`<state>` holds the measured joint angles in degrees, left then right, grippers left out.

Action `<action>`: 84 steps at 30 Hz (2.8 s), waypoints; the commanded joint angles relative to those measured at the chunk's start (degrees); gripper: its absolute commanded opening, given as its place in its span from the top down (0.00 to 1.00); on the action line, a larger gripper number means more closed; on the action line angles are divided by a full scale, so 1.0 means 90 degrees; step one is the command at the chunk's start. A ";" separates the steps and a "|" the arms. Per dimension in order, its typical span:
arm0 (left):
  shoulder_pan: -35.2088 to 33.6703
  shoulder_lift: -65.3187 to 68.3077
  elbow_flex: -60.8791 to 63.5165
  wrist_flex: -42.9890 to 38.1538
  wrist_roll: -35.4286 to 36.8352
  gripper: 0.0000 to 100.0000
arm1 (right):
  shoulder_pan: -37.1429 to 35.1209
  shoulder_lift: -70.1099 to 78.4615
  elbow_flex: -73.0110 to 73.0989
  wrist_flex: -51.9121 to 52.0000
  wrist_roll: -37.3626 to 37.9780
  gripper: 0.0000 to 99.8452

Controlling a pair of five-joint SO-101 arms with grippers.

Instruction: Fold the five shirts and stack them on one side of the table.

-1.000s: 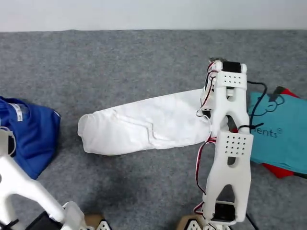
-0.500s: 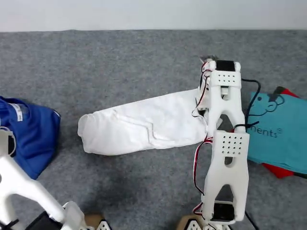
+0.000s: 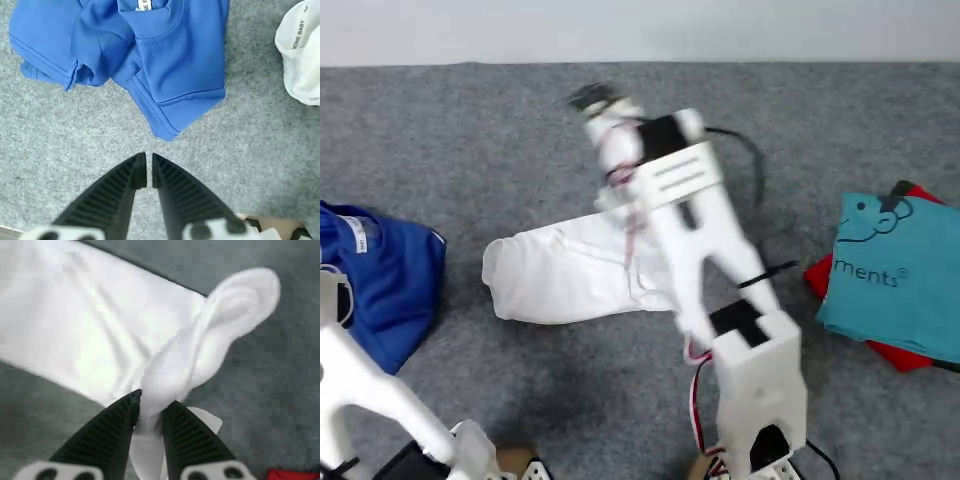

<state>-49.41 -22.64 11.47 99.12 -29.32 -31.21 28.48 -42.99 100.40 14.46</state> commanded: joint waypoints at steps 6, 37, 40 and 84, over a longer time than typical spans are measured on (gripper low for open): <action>0.0020 -0.0234 -0.0024 0.0137 -0.0039 0.96 | -0.1294 0.0376 -0.0039 -0.0933 0.0098 0.99; -0.0176 -0.0254 0.0112 -0.0039 -0.0039 0.98 | -0.0874 0.1167 -0.2061 0.0103 0.0645 0.98; -0.0352 -0.0254 -0.0210 -0.0029 -0.0039 0.98 | -0.0415 0.1705 -0.2071 0.0181 0.1055 0.96; -0.2012 -0.0938 -0.1656 -0.0098 -0.0078 0.98 | -0.3209 0.4039 -0.3595 0.0259 0.0947 0.99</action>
<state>-66.29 -29.05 -1.63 99.21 -29.32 -55.74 64.88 -75.08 100.66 24.48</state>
